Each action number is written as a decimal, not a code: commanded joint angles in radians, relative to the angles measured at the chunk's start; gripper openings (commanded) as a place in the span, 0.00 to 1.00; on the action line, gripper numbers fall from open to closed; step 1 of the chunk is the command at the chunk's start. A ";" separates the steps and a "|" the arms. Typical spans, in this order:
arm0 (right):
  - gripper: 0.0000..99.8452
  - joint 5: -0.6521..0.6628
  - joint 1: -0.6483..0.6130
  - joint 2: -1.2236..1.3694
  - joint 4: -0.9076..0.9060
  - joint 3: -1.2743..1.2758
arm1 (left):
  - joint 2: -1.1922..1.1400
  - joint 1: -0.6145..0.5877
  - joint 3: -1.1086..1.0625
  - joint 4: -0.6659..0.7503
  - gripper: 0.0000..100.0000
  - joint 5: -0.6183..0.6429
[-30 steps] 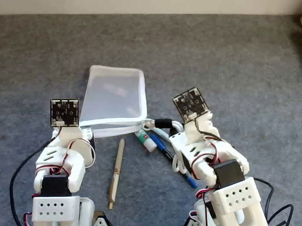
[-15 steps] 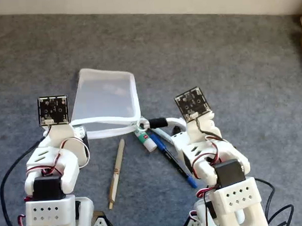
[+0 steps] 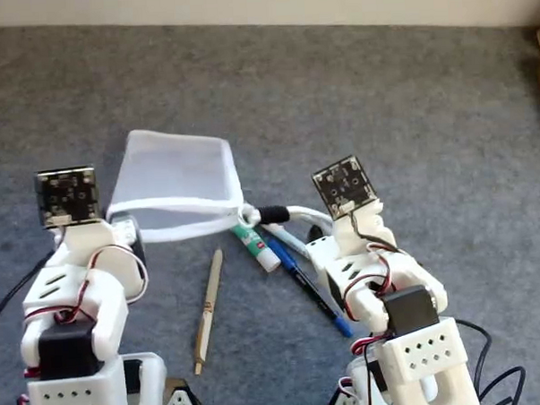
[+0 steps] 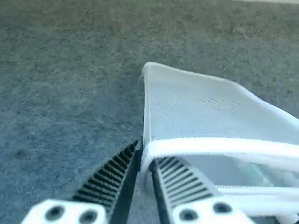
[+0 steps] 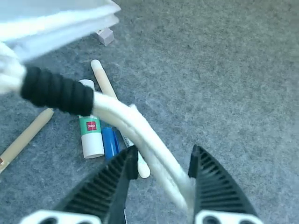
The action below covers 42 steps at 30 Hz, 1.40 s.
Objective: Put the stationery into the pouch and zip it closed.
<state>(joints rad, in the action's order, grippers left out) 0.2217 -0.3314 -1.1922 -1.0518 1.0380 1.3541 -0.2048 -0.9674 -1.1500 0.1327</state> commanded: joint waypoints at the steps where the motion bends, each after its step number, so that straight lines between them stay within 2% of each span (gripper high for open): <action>1: 0.17 -0.003 0.008 -0.019 -0.005 -0.068 | 0.005 -0.024 0.117 -0.026 0.01 0.031; 7: 0.17 -0.003 0.007 -0.019 -0.007 -0.068 | 0.005 -0.024 0.128 -0.028 0.01 0.032; 12: 0.25 -0.003 0.007 -0.015 -0.007 -0.067 | 0.005 -0.024 0.151 -0.037 0.01 0.048; 24: 0.25 -0.008 0.007 -0.012 -0.007 -0.067 | 0.005 -0.027 0.288 -0.114 0.01 0.048; 38: 0.25 -0.006 0.007 -0.007 -0.007 -0.067 | 0.001 -0.147 0.358 -0.180 0.01 -0.008; 42: 0.25 -0.005 0.007 0.097 -0.028 -0.076 | -0.081 -0.150 0.409 -0.229 0.01 -0.017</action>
<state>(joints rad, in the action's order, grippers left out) 0.2217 -0.3314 -1.1876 -1.0518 1.0380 1.3571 -0.3429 -0.6559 -1.3403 0.1281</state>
